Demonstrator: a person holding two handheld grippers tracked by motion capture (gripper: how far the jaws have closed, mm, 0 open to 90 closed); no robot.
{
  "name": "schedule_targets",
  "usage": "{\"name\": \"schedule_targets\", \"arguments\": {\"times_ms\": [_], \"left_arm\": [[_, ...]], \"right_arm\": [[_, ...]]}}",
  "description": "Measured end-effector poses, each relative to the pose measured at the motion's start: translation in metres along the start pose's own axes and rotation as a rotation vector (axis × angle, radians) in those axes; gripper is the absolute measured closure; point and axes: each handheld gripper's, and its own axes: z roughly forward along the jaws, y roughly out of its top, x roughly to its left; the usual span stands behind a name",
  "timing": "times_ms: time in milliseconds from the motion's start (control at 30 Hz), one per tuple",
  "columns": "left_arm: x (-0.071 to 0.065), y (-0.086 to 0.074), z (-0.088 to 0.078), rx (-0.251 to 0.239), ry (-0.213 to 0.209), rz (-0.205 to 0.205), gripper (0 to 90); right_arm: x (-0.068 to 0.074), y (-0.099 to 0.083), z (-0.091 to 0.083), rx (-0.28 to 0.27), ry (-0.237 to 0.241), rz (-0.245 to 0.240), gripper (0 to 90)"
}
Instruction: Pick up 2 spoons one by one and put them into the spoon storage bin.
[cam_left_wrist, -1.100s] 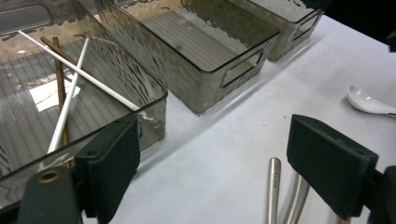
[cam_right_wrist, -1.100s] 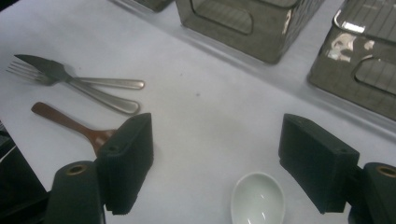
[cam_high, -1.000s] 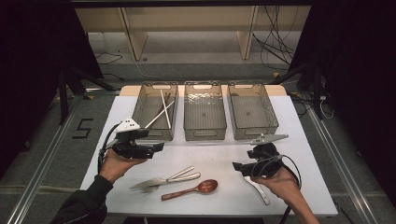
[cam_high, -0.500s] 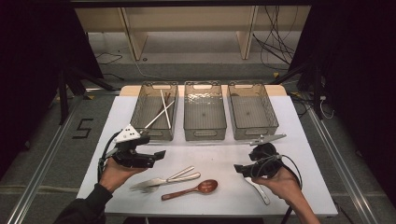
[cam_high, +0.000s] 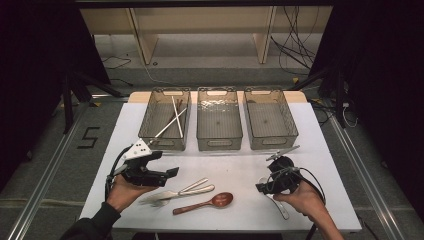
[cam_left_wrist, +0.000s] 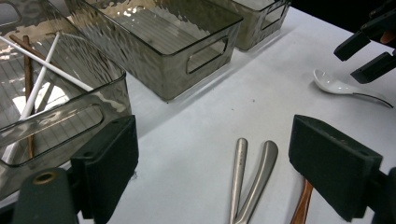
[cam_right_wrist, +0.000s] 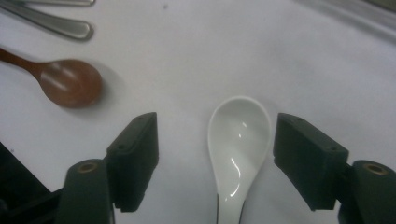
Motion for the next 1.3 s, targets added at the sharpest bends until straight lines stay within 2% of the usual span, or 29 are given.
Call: {"name": "schedule_targets", "arguments": {"times_ms": [200, 400, 500, 600, 733, 900, 1133, 1300], "left_arm": [[0.003, -0.004, -0.006, -0.027, 0.010, -0.013, 15.6], [0.001, -0.007, -0.007, -0.033, 0.006, -0.008, 15.5], [0.001, -0.007, -0.009, -0.037, 0.005, -0.013, 15.6], [0.000, -0.009, -0.008, -0.033, 0.002, -0.011, 15.6], [-0.002, -0.009, -0.008, -0.024, 0.000, 0.000, 15.5], [-0.002, -0.010, -0.008, -0.026, -0.001, -0.007, 15.6], [-0.002, -0.011, -0.008, -0.022, -0.005, -0.001, 15.6], [-0.003, -0.012, -0.008, -0.025, -0.006, -0.005, 15.6]], "right_arm": [[-0.002, -0.007, 0.006, 0.101, -0.026, 0.001, 40.9], [-0.005, -0.015, 0.010, 0.168, -0.048, 0.005, 46.3], [-0.006, -0.018, 0.012, 0.198, -0.034, 0.013, 49.2], [-0.004, -0.020, 0.015, 0.237, -0.049, 0.012, 52.3], [-0.006, -0.022, 0.017, 0.254, -0.051, 0.015, 55.6], [-0.006, -0.023, 0.017, 0.268, -0.050, 0.016, 58.7], [-0.004, -0.024, 0.020, 0.290, -0.062, -0.005, 63.6], [-0.005, -0.024, 0.020, 0.289, -0.078, -0.019, 70.4]]}}
